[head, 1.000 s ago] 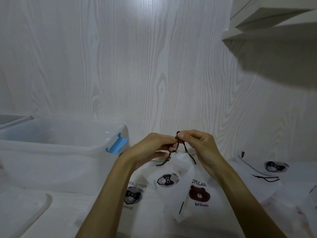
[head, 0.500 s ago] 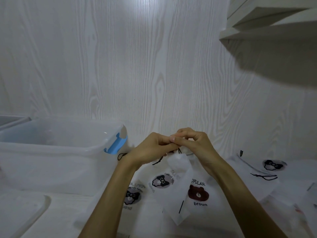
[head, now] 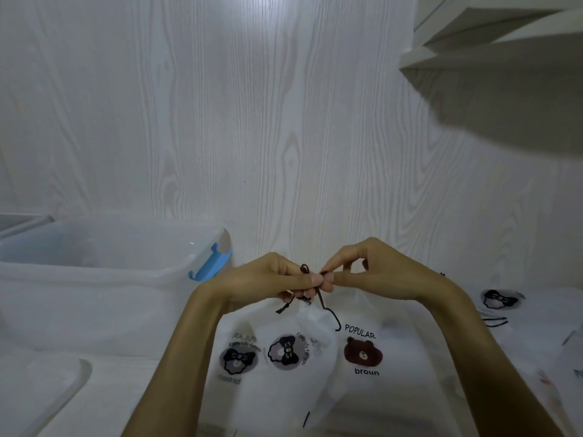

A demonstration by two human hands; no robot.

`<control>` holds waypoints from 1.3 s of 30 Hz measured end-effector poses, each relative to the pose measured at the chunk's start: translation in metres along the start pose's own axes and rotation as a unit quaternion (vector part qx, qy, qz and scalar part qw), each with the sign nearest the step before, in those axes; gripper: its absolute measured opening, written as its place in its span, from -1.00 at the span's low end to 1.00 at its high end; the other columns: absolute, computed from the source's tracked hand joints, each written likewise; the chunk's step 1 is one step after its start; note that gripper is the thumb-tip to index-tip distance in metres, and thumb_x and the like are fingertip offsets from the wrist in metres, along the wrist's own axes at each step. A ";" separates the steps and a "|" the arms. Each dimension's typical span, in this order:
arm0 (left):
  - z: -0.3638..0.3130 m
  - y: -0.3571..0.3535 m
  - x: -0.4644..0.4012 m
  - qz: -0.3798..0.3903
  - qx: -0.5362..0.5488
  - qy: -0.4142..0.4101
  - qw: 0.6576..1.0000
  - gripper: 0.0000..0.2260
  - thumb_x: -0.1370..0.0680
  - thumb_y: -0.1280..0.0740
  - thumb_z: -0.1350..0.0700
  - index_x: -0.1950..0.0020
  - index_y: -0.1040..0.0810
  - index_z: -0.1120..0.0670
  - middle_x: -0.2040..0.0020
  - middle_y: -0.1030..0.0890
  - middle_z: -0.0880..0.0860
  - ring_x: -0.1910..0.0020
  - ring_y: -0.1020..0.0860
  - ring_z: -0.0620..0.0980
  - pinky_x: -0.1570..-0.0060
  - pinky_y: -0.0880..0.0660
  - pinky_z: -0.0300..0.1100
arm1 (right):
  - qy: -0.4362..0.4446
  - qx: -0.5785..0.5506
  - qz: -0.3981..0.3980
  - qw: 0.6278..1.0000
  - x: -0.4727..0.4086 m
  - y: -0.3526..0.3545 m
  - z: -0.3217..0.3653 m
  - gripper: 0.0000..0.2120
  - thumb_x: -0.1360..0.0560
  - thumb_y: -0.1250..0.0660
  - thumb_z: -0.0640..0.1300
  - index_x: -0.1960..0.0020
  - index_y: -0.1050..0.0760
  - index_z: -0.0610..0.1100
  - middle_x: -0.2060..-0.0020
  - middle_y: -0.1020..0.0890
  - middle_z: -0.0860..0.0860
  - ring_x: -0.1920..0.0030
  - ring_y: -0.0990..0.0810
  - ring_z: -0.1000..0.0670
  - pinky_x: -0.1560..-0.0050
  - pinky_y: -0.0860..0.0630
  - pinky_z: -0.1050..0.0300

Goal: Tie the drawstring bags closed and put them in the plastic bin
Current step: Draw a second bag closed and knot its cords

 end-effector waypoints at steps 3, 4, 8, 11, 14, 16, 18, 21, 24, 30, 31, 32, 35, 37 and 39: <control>0.006 0.004 -0.006 -0.065 0.094 0.045 0.992 -0.75 -0.50 -0.35 0.00 0.06 -0.69 0.16 0.32 -0.56 -0.06 0.35 -0.44 -0.19 0.30 -0.43 -0.41 | -0.024 -0.008 -0.046 0.999 0.000 0.004 -0.003 -0.89 -0.48 -0.35 0.03 0.10 -0.64 0.06 0.13 -0.65 0.19 0.11 -0.54 0.19 0.10 -0.38 0.37; 0.007 0.003 -0.008 -0.091 0.134 0.055 0.985 -0.78 -0.49 -0.37 0.01 0.10 -0.69 0.14 0.35 -0.53 -0.04 0.39 -0.42 -0.18 0.34 -0.43 -0.42 | -0.025 -0.017 -0.065 0.997 -0.001 0.004 -0.002 -0.86 -0.49 -0.33 0.04 0.10 -0.63 0.02 0.15 -0.65 0.18 0.12 -0.54 0.20 0.09 -0.36 0.35; 0.008 0.000 -0.015 -0.173 0.227 0.051 0.957 -0.81 -0.42 -0.43 0.04 0.07 -0.69 0.14 0.31 -0.65 -0.06 0.37 -0.54 -0.22 0.31 -0.51 -0.42 | -0.008 -0.078 -0.141 0.987 -0.005 -0.001 0.005 -0.80 -0.53 -0.30 0.00 0.12 -0.58 -0.11 0.37 -0.64 0.08 0.33 -0.56 0.19 0.20 -0.37 0.41; 0.010 0.001 -0.016 -0.205 0.279 0.028 0.938 -0.85 -0.45 -0.43 0.13 0.01 -0.67 0.11 0.17 -0.71 0.00 0.20 -0.65 -0.21 0.14 -0.57 -0.40 | -0.002 -0.068 -0.142 0.987 -0.002 0.003 0.013 -0.86 -0.47 -0.39 -0.02 0.16 -0.65 -0.08 0.58 -0.49 0.07 0.53 -0.40 0.17 0.36 -0.35 0.42; 0.010 0.003 -0.012 -0.193 0.308 0.017 0.931 -0.86 -0.45 -0.41 0.22 0.01 -0.67 0.13 0.17 -0.71 0.03 0.19 -0.66 -0.17 0.13 -0.58 -0.38 | -0.020 -0.036 -0.059 0.997 0.007 0.009 0.026 -0.85 -0.44 -0.40 0.03 0.19 -0.69 -0.02 0.53 -0.57 0.07 0.51 -0.48 0.18 0.40 -0.37 0.43; 0.008 0.002 -0.008 -0.171 0.301 0.013 0.938 -0.89 -0.44 -0.41 0.26 0.08 -0.67 0.11 0.18 -0.71 0.03 0.21 -0.66 -0.17 0.19 -0.57 -0.40 | -0.025 -0.014 -0.069 0.997 0.008 0.012 0.029 -0.77 -0.49 -0.31 0.08 0.16 -0.68 0.01 0.43 -0.63 0.10 0.39 -0.57 0.22 0.37 -0.40 0.46; 0.005 0.001 -0.005 -0.151 0.288 0.007 0.945 -0.89 -0.43 -0.41 0.27 0.12 -0.68 0.10 0.19 -0.71 0.03 0.24 -0.66 -0.17 0.24 -0.56 -0.41 | -0.025 0.022 -0.120 0.992 0.004 0.014 0.025 -0.82 -0.54 -0.27 0.05 0.02 -0.64 0.07 0.28 -0.64 0.16 0.29 -0.58 0.19 0.31 -0.41 0.42; 0.001 0.000 -0.002 -0.129 0.269 -0.004 0.955 -0.88 -0.41 -0.41 0.29 0.17 -0.69 0.10 0.22 -0.70 0.04 0.26 -0.66 -0.16 0.27 -0.56 -0.40 | -0.014 0.022 -0.062 0.998 0.000 0.006 0.020 -0.77 -0.55 -0.27 -0.08 -0.17 -0.55 0.12 0.11 -0.58 0.19 0.12 -0.56 -0.02 0.15 -0.46 0.35; 0.000 -0.001 -0.001 -0.108 0.245 -0.009 0.963 -0.88 -0.35 -0.43 0.27 0.19 -0.71 0.09 0.22 -0.70 0.05 0.24 -0.66 -0.15 0.25 -0.56 -0.40 | -0.007 -0.030 -0.014 0.999 0.000 0.000 0.019 -0.76 -0.56 -0.27 -0.10 -0.18 -0.59 0.05 0.09 -0.60 0.19 0.09 -0.57 0.14 0.08 -0.45 0.44; -0.001 -0.003 0.000 -0.085 0.221 -0.020 0.971 -0.86 -0.26 -0.44 0.19 0.22 -0.72 0.05 0.22 -0.70 0.05 0.24 -0.66 -0.15 0.21 -0.57 -0.39 | -0.034 -0.090 0.006 0.995 0.004 0.001 0.016 -0.83 -0.51 -0.35 -0.10 -0.06 -0.65 -0.02 0.10 -0.71 0.10 0.03 -0.65 0.06 -0.01 -0.52 0.38; -0.001 -0.004 0.001 -0.084 0.221 -0.020 0.972 -0.87 -0.28 -0.44 0.21 0.23 -0.72 0.05 0.23 -0.70 0.05 0.24 -0.66 -0.15 0.22 -0.56 -0.39 | -0.034 -0.097 0.016 0.995 0.004 0.001 0.017 -0.83 -0.49 -0.36 -0.10 -0.05 -0.66 -0.04 0.10 -0.71 0.09 0.03 -0.66 0.08 0.00 -0.52 0.39; -0.001 -0.003 0.001 -0.083 0.219 -0.020 0.972 -0.88 -0.31 -0.43 0.23 0.24 -0.72 0.05 0.23 -0.70 0.05 0.24 -0.66 -0.14 0.22 -0.56 -0.39 | -0.035 -0.105 0.024 0.994 0.005 0.000 0.017 -0.84 -0.48 -0.37 -0.11 -0.04 -0.66 -0.06 0.10 -0.71 0.08 0.03 -0.66 0.09 -0.02 -0.52 0.38; -0.002 0.000 0.004 -0.091 0.210 -0.025 0.973 -0.82 -0.40 -0.39 0.31 0.24 -0.71 0.06 0.26 -0.70 0.05 0.26 -0.66 -0.15 0.26 -0.55 -0.40 | -0.033 -0.131 0.007 0.991 0.003 -0.004 0.017 -0.87 -0.47 -0.39 -0.10 0.02 -0.67 -0.07 0.14 -0.71 0.06 0.05 -0.66 0.10 -0.03 -0.54 0.34; -0.004 0.003 0.006 -0.107 0.191 -0.036 0.975 -0.82 -0.43 -0.38 0.33 0.20 -0.70 0.07 0.25 -0.70 0.04 0.24 -0.66 -0.14 0.26 -0.54 -0.40 | -0.030 -0.146 -0.015 0.989 0.000 -0.007 0.019 -0.92 -0.47 -0.39 -0.14 0.08 -0.67 -0.06 0.24 -0.70 0.08 0.16 -0.64 0.17 0.10 -0.52 0.38; -0.006 0.008 0.010 -0.129 0.165 -0.054 0.976 -0.85 -0.43 -0.40 0.32 0.14 -0.69 0.09 0.20 -0.71 0.04 0.19 -0.67 -0.13 0.22 -0.54 -0.39 | -0.037 -0.160 -0.045 0.985 -0.003 -0.009 0.021 -0.92 -0.46 -0.40 -0.17 0.16 -0.68 -0.09 0.32 -0.67 0.09 0.28 -0.60 0.22 0.20 -0.48 0.41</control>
Point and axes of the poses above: each hand's wrist, its own x-axis away from the middle knuckle, its own y-axis out of the back of the hand, z = x × y, the point moved 2 cm from there along -x, towards the middle knuckle
